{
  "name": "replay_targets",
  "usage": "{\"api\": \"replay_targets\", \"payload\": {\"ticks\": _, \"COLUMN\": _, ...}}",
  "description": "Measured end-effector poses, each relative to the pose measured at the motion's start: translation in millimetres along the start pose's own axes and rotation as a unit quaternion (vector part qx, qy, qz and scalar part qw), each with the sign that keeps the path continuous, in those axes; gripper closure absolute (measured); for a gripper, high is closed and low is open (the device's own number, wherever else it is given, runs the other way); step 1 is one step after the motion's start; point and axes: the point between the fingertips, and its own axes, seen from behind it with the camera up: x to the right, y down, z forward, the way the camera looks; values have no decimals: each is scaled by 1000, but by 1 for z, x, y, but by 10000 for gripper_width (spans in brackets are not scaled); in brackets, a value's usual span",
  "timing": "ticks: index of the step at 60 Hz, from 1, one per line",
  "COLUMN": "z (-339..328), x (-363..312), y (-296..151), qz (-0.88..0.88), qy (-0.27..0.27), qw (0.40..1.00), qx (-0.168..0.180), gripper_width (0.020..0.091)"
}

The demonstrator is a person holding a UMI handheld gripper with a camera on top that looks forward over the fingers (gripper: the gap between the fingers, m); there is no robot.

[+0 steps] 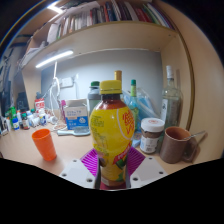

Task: Pour water

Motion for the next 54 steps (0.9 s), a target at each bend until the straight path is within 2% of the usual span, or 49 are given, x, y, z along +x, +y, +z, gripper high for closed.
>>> {"api": "replay_targets", "payload": {"ticks": 4, "z": 1, "x": 0, "y": -1, "qz": -2, "qy": -4, "qw": 1000, "qx": 2, "gripper_width": 758}}
{"api": "replay_targets", "payload": {"ticks": 6, "z": 1, "x": 0, "y": -1, "qz": 0, "qy": -4, "qw": 1000, "qx": 1, "gripper_width": 730}}
{"api": "replay_targets", "payload": {"ticks": 10, "z": -1, "x": 1, "y": 0, "qz": 4, "qy": -6, "qw": 1000, "qx": -10, "gripper_width": 629}}
{"api": "replay_targets", "payload": {"ticks": 13, "z": -3, "x": -3, "y": 6, "qz": 10, "qy": -14, "qw": 999, "qx": -36, "gripper_width": 572}}
{"api": "replay_targets", "payload": {"ticks": 14, "z": -4, "x": -4, "y": 10, "qz": 12, "qy": -17, "qw": 999, "qx": -49, "gripper_width": 539}}
{"api": "replay_targets", "payload": {"ticks": 17, "z": -12, "x": -7, "y": 20, "qz": 25, "qy": -23, "qw": 996, "qx": -81, "gripper_width": 343}}
{"api": "replay_targets", "payload": {"ticks": 19, "z": -19, "x": -10, "y": 25, "qz": 34, "qy": -25, "qw": 994, "qx": -97, "gripper_width": 251}}
{"api": "replay_targets", "payload": {"ticks": 22, "z": -33, "x": -11, "y": 25, "qz": 42, "qy": -26, "qw": 993, "qx": -108, "gripper_width": 265}}
{"api": "replay_targets", "payload": {"ticks": 39, "z": -159, "x": -37, "y": -14, "qz": 31, "qy": 8, "qw": 993, "qx": -116, "gripper_width": 270}}
{"api": "replay_targets", "payload": {"ticks": 54, "z": -296, "x": -96, "y": -73, "qz": 49, "qy": 53, "qw": 992, "qx": -105, "gripper_width": 269}}
